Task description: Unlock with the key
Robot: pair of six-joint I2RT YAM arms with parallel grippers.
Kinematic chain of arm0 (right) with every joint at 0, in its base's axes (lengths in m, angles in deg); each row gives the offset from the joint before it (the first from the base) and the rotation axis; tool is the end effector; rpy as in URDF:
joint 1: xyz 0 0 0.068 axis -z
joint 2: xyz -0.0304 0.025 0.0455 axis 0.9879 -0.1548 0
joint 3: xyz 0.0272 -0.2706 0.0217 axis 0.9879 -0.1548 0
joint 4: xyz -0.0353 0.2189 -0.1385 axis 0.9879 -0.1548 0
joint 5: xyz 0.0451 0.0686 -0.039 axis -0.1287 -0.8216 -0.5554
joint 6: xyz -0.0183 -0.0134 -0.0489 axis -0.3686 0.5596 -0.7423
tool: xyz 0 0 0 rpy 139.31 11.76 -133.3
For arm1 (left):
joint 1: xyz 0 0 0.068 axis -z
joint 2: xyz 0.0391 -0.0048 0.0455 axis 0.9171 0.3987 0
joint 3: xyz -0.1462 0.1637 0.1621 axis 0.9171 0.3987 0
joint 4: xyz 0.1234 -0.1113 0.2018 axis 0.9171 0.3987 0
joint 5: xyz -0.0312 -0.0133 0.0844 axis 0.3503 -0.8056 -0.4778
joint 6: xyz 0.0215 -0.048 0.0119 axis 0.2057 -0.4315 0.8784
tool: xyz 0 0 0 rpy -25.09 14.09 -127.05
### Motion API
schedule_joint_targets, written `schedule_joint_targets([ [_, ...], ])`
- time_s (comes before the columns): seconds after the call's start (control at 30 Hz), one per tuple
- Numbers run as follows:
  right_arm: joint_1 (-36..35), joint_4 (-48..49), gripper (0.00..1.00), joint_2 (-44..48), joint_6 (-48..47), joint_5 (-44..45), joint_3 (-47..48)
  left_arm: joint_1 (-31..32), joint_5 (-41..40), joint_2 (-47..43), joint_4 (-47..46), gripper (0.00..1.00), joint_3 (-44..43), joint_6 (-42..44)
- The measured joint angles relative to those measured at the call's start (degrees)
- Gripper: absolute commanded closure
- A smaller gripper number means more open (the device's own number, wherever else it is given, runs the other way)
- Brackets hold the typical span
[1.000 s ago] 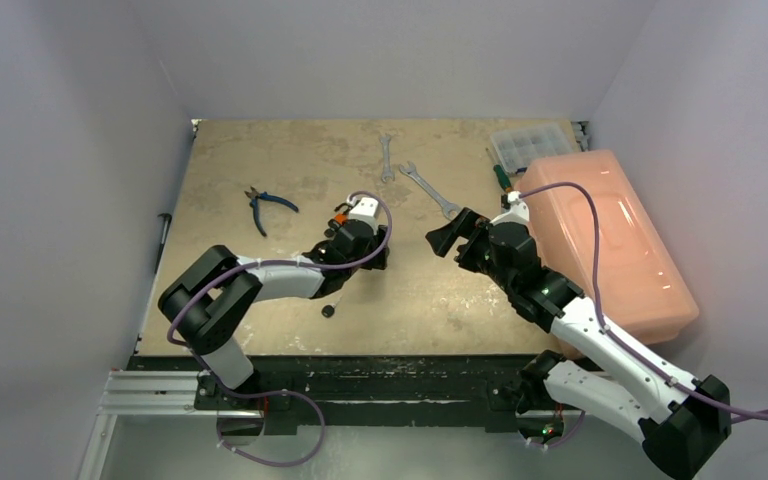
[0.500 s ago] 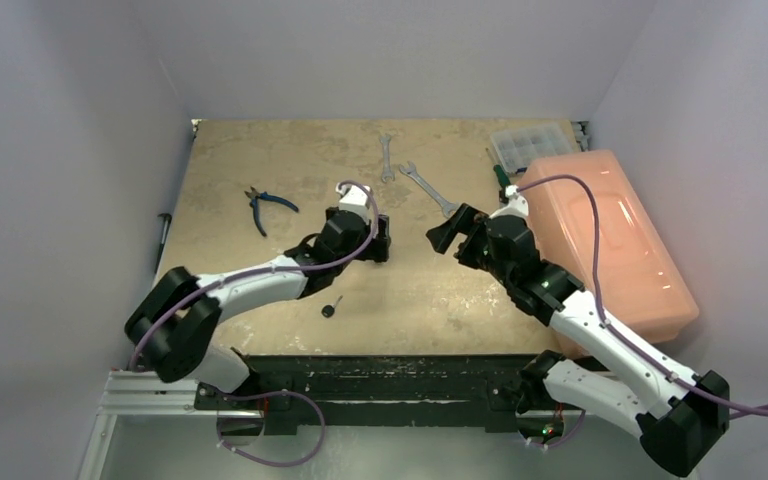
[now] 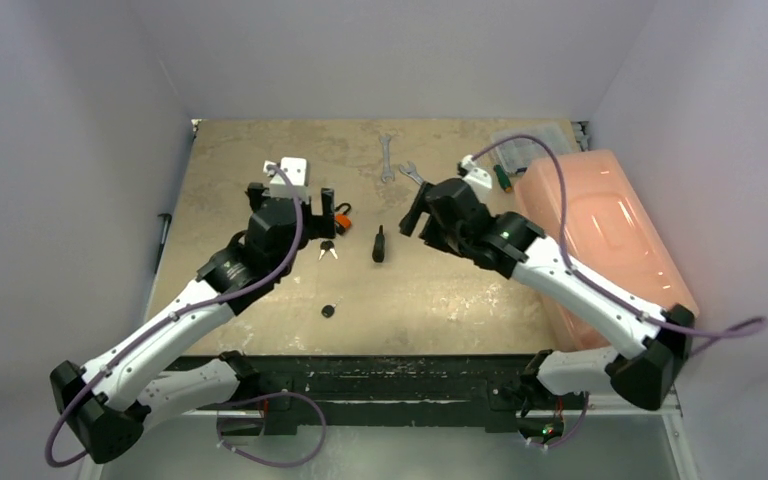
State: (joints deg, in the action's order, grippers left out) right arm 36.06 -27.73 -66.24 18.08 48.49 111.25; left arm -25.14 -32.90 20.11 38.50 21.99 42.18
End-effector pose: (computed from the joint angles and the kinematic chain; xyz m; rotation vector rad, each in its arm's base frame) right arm 0.1959 0.1774 0.3469 0.4255 2.2118 0.5559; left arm 0.1823 -0.1341 0.3517 0.0239 1.8483 -0.1281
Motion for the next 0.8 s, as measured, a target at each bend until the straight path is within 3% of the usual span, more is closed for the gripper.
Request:
schedule_joint_targets([
  [0.17,-7.65,-9.92,0.13,-12.59,6.84,3.39,12.48,-0.5,-5.66,-6.08,3.45,0.01,5.38,1.05],
  [0.4,-14.29,-18.38,0.16,-31.36,12.7,2.51,25.99,-2.43,-15.41,-7.3,8.72,0.01,5.77,-1.64],
  [0.57,-17.29,-20.46,0.18,-42.16,15.08,-0.59,30.51,-2.75,-19.98,-13.35,10.05,0.01,5.79,-3.3],
  [0.8,-19.28,-21.03,0.23,-49.77,17.16,-4.96,32.81,-2.75,-23.19,-19.41,9.99,0.01,5.79,-3.58],
])
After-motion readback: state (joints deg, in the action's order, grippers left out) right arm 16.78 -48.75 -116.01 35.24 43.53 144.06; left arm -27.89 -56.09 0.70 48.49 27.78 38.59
